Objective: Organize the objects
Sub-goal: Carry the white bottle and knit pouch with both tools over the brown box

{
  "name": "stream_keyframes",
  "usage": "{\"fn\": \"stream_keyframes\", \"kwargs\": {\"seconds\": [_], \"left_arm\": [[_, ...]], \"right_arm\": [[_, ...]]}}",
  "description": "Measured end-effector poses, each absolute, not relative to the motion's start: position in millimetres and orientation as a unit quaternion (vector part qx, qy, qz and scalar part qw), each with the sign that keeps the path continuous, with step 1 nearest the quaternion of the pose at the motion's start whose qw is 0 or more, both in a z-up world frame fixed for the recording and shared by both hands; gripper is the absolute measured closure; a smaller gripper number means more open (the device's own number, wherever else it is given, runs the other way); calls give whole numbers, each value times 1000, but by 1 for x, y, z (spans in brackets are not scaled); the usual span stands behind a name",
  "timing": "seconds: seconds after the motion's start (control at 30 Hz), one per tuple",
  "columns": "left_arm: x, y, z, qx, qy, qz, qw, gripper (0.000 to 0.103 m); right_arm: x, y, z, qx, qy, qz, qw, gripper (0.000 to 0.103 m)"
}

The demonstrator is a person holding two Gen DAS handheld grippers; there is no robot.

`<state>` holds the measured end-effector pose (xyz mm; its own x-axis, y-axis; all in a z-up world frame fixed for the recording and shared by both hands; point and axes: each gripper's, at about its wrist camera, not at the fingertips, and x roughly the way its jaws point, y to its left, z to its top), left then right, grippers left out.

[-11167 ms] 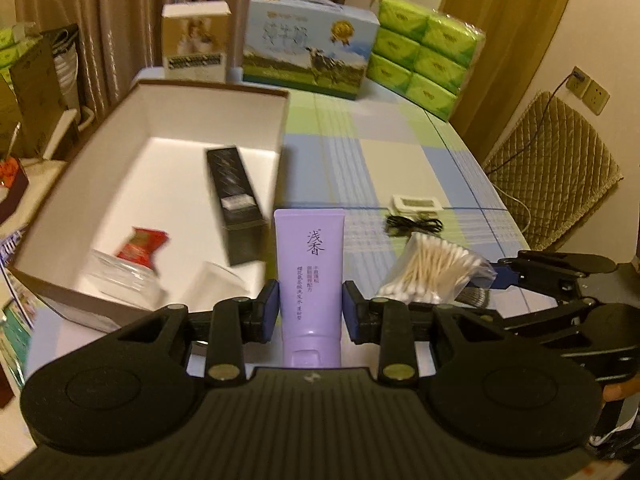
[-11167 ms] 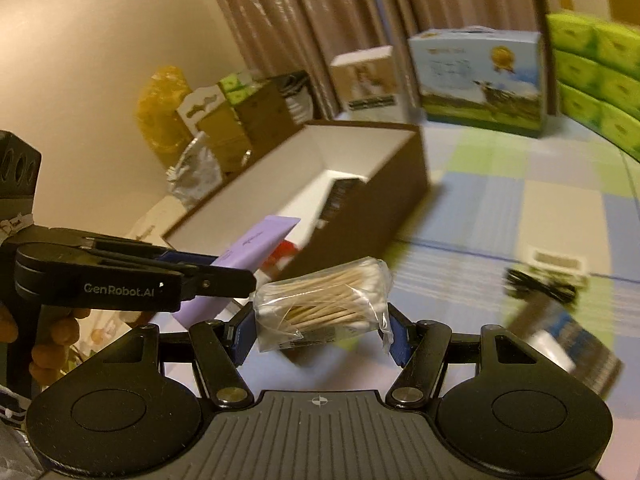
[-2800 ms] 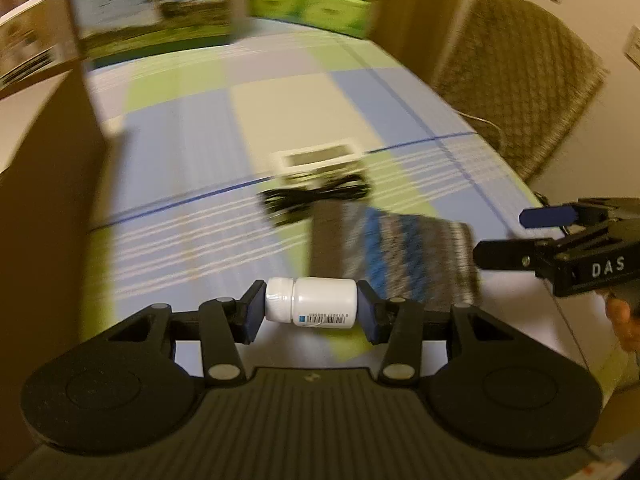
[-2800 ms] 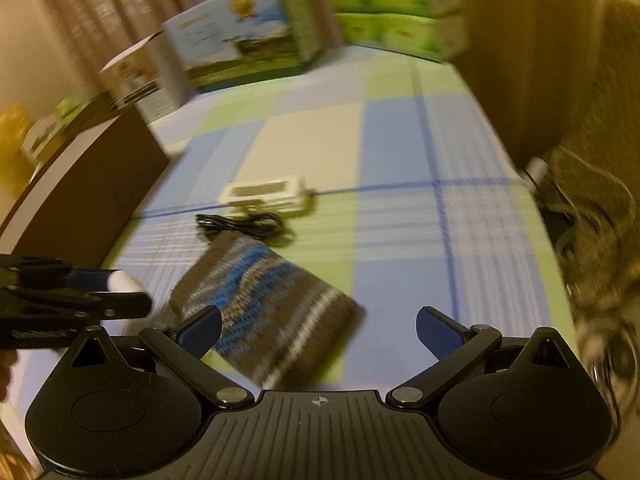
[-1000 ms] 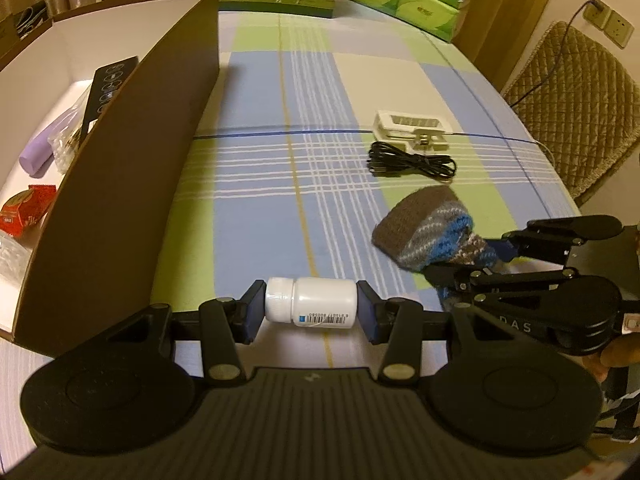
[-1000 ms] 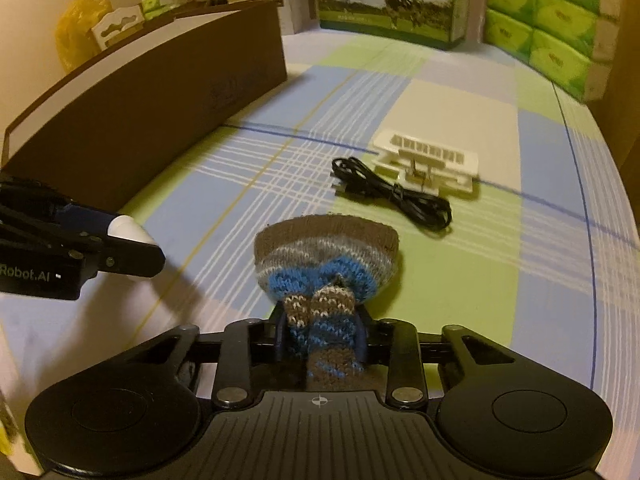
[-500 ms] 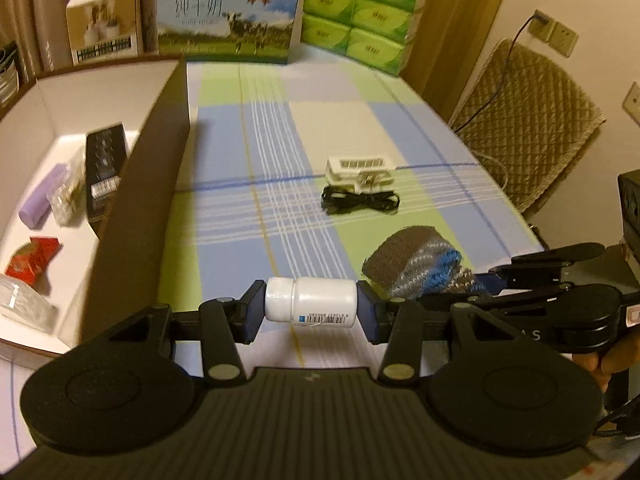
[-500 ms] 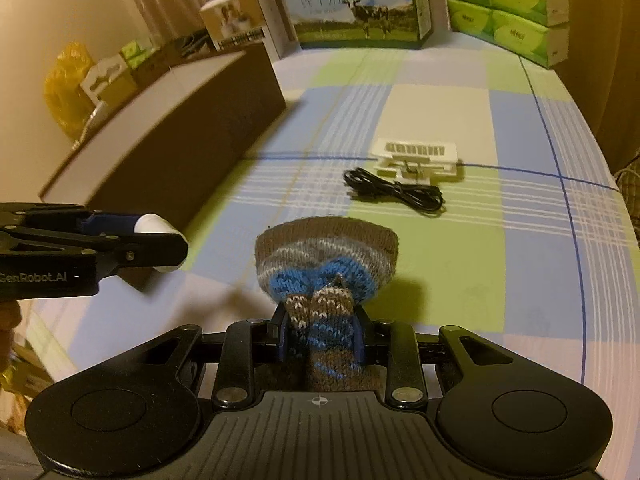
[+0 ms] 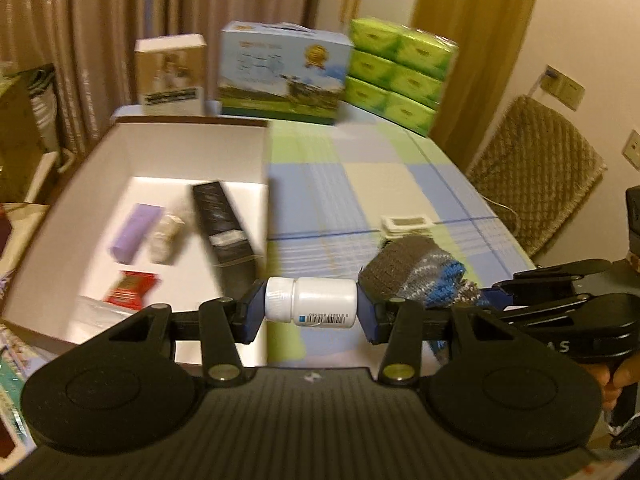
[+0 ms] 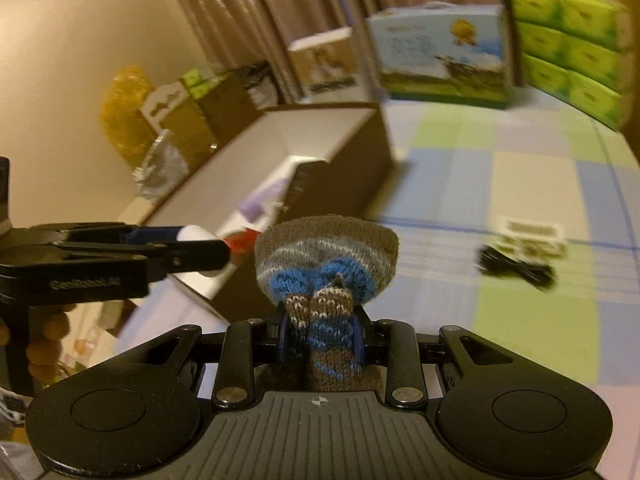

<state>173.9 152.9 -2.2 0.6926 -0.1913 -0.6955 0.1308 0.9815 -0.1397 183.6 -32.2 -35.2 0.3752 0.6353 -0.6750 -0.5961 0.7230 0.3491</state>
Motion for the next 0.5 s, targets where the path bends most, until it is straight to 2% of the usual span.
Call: {"fn": "stream_keyframes", "kwargs": {"seconds": [0.5], "left_arm": [[204,270,3,-28,373,-36,927,61]], "right_arm": [[217,100,-30,30,408,370,834,76]]}}
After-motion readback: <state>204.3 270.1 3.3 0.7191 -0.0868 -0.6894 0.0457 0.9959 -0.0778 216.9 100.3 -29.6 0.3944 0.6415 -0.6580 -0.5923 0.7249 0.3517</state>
